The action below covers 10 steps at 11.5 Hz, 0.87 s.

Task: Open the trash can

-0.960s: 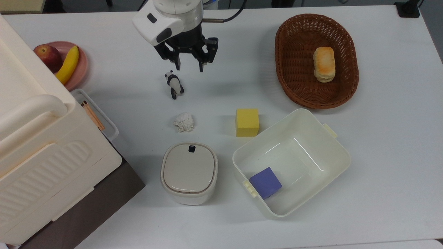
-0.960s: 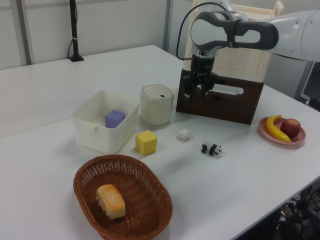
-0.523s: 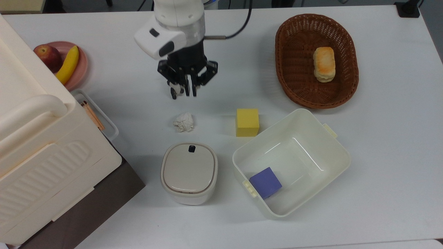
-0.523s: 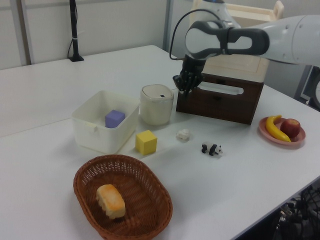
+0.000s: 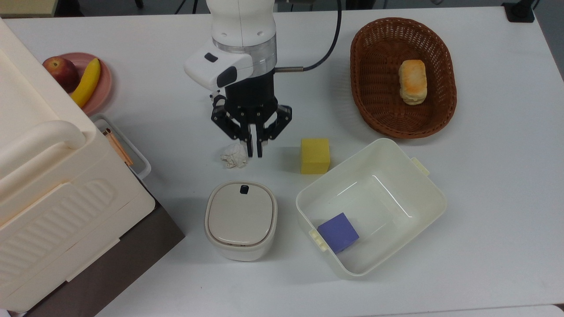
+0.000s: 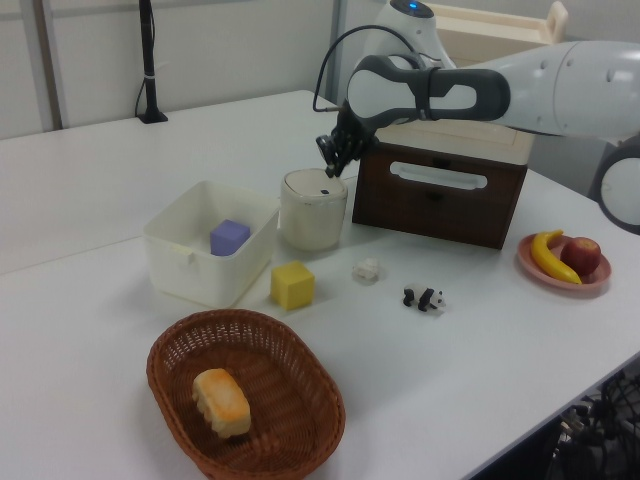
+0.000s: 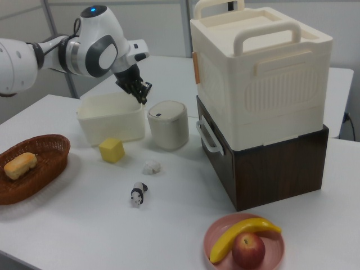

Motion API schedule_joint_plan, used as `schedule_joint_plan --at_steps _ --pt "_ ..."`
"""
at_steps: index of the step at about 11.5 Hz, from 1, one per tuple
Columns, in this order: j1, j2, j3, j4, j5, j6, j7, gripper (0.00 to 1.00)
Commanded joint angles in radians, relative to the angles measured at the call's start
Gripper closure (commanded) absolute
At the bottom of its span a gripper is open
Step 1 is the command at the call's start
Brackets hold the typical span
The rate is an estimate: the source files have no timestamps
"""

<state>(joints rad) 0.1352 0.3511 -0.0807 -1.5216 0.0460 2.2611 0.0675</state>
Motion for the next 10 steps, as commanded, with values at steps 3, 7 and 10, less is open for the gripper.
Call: schedule_joint_plan --at_steps 3,7,10 --pt "0.003 0.132 -0.019 0.103 0.0 0.139 0.035 0.85" --pt "0.007 0.167 -0.019 0.11 0.0 0.144 0.083 0.85" --pt "0.001 0.193 -0.019 0.101 0.0 0.144 0.083 0.85"
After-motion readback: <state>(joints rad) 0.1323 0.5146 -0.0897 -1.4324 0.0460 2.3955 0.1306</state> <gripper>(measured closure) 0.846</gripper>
